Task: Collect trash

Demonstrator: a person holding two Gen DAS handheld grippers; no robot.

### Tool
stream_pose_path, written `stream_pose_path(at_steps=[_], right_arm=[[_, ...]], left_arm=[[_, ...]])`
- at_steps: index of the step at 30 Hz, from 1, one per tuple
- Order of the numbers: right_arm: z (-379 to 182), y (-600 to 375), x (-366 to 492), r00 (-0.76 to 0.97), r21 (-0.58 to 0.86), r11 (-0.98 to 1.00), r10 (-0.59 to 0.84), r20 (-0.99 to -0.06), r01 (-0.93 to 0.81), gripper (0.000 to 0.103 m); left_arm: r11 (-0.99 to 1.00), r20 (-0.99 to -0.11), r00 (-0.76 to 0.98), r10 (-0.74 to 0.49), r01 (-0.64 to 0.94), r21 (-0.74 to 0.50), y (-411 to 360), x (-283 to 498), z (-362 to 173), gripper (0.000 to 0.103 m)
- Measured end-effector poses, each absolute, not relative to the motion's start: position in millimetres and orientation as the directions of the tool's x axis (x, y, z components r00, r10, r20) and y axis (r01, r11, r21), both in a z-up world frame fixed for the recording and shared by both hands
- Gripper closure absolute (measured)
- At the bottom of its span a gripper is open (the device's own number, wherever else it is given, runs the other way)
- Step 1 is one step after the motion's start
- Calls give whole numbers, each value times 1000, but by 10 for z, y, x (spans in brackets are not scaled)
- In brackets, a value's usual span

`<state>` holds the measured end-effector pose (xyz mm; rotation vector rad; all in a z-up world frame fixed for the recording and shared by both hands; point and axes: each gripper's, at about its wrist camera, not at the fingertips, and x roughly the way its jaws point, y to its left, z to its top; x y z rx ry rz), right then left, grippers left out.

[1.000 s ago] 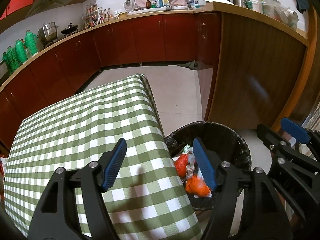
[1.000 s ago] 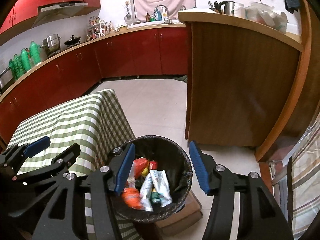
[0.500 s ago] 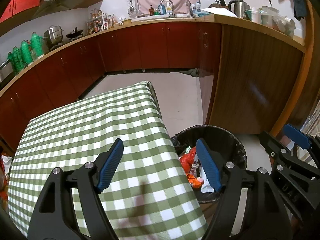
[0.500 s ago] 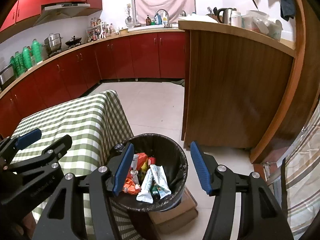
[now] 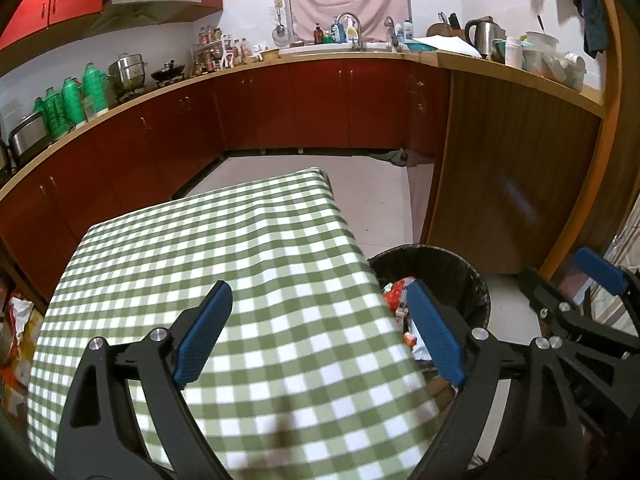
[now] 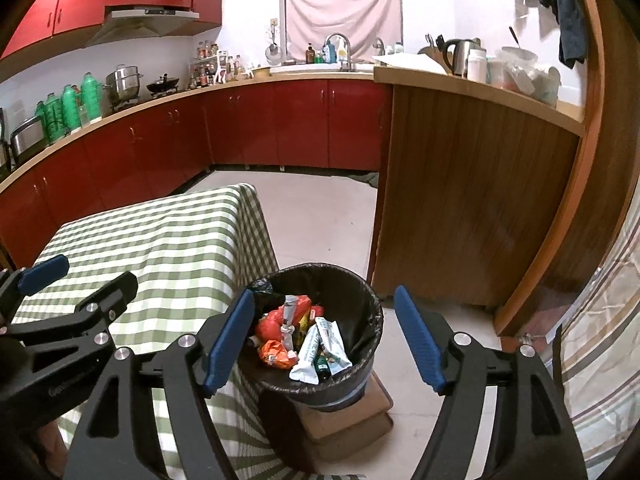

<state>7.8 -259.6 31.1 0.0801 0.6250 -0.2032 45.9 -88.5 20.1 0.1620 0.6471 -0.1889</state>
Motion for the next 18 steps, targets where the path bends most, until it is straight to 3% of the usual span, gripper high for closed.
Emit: stream_pose_path(at_steps=[18], right_arm=[[449,-2332,-257,819,-25,983,-166,-550,182,31]], left_arm=[[982,-581,807,-109,178,62,-500,34,350,13]])
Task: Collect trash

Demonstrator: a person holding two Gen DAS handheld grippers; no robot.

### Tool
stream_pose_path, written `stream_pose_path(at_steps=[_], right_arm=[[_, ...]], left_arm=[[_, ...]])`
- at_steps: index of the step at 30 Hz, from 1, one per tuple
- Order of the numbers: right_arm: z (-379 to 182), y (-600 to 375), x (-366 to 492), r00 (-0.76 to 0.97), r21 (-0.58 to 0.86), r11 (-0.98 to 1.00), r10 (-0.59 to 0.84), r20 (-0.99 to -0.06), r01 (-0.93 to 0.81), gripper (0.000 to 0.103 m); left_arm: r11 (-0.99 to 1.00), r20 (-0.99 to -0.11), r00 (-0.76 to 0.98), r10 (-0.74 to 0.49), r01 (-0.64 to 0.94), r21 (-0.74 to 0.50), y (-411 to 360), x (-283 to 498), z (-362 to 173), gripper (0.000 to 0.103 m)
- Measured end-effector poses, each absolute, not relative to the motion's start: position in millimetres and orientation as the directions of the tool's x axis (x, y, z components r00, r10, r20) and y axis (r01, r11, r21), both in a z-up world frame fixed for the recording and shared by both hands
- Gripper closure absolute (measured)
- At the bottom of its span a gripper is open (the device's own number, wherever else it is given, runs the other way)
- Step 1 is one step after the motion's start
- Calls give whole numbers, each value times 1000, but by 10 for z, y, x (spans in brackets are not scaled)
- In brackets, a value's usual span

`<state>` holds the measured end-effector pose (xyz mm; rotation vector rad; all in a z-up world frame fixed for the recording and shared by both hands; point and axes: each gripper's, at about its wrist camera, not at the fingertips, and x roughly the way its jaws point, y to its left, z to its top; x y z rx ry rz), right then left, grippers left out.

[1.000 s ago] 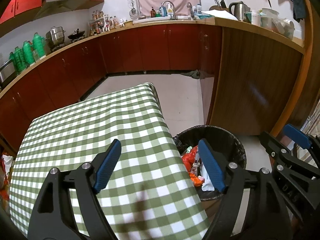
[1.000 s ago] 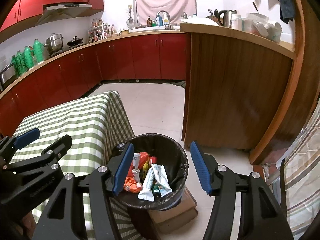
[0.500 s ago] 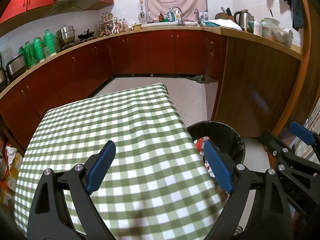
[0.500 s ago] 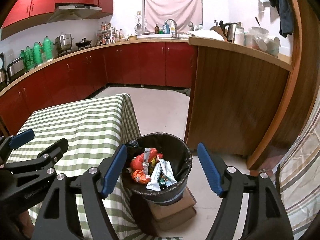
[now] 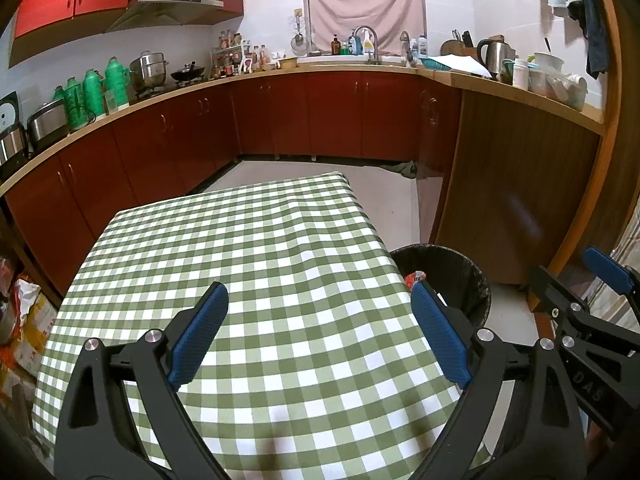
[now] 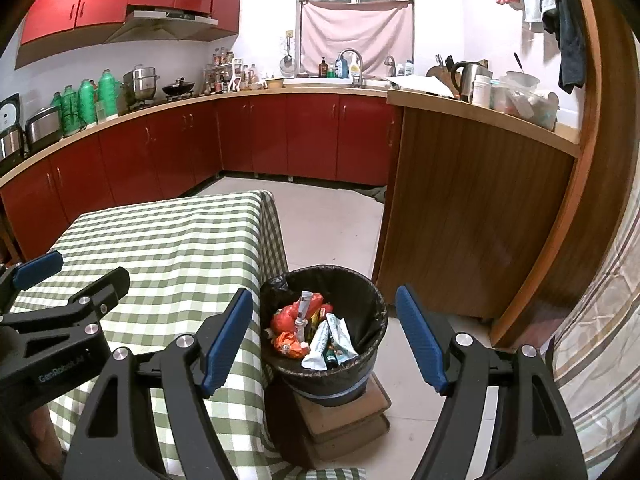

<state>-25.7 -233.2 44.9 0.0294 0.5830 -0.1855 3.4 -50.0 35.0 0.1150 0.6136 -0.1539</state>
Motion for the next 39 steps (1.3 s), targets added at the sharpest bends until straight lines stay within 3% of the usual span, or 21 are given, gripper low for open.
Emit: stream_pose_path(at_steps=[39], right_arm=[[486,-2325,-276,823,-23,983,-167,-542,184,31]], left_arm=[[983,-575,811,-111,175,57,-490,-2,381,13]])
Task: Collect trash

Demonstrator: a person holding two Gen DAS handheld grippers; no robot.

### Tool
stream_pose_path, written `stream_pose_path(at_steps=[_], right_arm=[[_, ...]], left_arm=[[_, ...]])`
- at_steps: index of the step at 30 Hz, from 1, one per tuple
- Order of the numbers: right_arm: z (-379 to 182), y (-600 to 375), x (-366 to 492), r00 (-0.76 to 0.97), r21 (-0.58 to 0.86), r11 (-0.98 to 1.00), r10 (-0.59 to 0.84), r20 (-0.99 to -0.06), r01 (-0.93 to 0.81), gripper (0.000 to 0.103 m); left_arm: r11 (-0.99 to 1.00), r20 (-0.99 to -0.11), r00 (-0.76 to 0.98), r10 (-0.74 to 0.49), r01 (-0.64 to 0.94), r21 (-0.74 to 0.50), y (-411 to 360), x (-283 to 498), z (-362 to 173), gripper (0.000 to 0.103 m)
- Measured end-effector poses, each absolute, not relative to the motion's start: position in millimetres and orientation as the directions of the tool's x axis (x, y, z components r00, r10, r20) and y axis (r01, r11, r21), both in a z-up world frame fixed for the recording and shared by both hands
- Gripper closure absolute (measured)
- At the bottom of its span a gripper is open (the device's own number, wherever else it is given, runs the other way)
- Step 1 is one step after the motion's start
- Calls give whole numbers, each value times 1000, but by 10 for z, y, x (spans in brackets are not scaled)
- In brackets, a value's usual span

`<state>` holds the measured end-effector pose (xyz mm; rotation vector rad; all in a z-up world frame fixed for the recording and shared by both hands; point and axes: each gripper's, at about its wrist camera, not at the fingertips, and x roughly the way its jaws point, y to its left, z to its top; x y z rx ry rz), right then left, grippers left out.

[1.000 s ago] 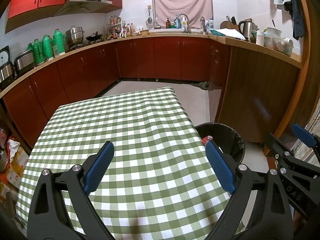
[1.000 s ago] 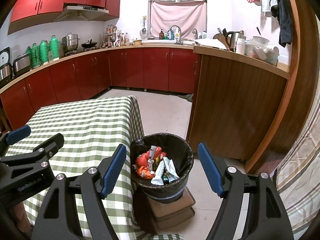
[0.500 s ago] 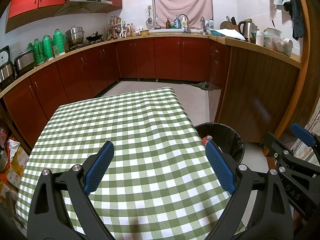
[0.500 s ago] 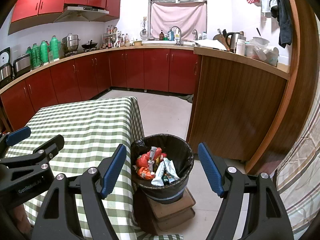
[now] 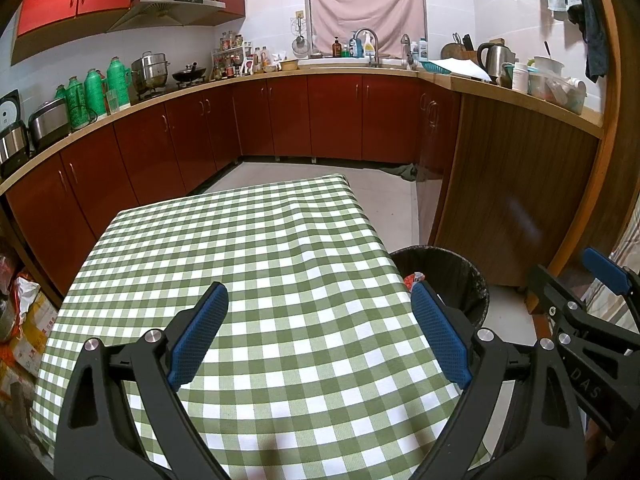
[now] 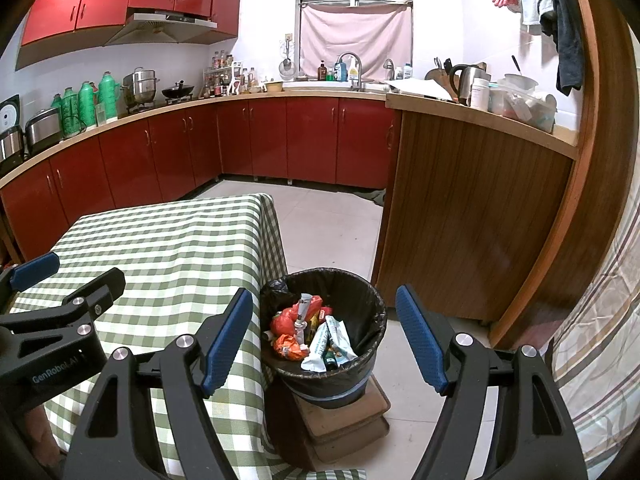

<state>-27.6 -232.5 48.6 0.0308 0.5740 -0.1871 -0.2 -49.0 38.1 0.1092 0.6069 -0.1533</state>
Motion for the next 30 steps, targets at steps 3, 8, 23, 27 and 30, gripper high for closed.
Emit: stream_pose_path(at_steps=[3,8,23,27,30], right_arm=[[481,-2324,-279,823,-23,983,-167,-543,184,31],[482,-2322,-274,823,-24,983,-167,-544,184,31],[479,-2336,-274,820,-22,983,-167,-547,185,31],[463,-2348,-266,819,-22,982,-166,-549,185,31],[439,-2362,-263,817,-22,983,-166,-552,185,31]], left_arm=[[984,-576,809,-113,173,50,-483,-4,385,13],[984,-573,812,-111,170,49,-475,-10,401,13],[984,-574,810,-116,172,43,-483,1,415,12],[984,-574,811,-115,172,46,-478,3,410,9],[983,-573,811,-117,176,48,-483,7,397,6]])
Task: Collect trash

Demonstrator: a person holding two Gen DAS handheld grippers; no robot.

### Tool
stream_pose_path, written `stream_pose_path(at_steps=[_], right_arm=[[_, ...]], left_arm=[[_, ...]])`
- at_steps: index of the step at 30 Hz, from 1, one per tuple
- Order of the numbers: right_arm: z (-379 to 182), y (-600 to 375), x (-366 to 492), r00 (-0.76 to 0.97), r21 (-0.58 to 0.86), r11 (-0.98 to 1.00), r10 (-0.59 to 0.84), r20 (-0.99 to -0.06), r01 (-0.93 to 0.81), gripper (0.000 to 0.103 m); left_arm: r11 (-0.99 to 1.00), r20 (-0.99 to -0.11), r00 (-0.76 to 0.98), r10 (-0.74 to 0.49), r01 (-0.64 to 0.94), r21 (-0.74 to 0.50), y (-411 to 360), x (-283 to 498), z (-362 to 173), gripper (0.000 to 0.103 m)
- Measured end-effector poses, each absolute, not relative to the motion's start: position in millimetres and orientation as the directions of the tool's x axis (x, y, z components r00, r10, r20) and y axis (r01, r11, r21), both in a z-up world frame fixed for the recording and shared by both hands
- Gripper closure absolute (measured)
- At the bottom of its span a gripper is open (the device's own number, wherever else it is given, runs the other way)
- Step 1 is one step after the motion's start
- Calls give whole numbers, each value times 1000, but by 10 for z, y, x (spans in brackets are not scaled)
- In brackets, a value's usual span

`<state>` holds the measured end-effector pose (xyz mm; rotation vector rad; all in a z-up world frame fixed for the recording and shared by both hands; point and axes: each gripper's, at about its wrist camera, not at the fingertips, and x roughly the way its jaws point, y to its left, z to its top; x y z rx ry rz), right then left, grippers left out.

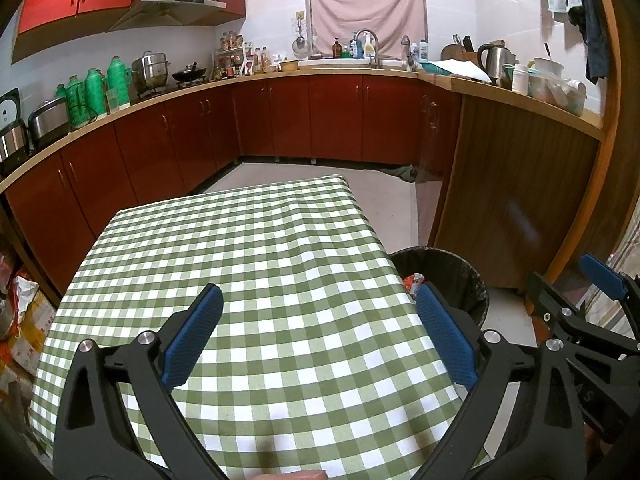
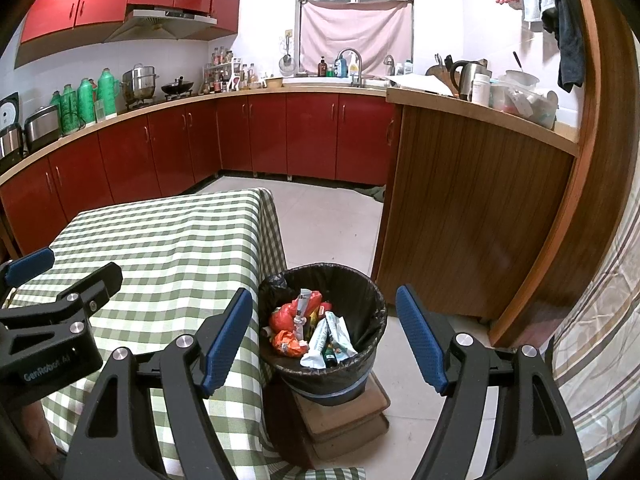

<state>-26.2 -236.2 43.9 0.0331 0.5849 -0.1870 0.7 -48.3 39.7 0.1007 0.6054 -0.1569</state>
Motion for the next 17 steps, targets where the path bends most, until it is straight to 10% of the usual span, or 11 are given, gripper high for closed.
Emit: stream_pose_path(at_steps=[17], right_arm=[[428,-2360,-261,817,-23,983,-166,-552,184,30]], left_arm=[[984,-613,781,-119,174,30,-491,67,323,5]])
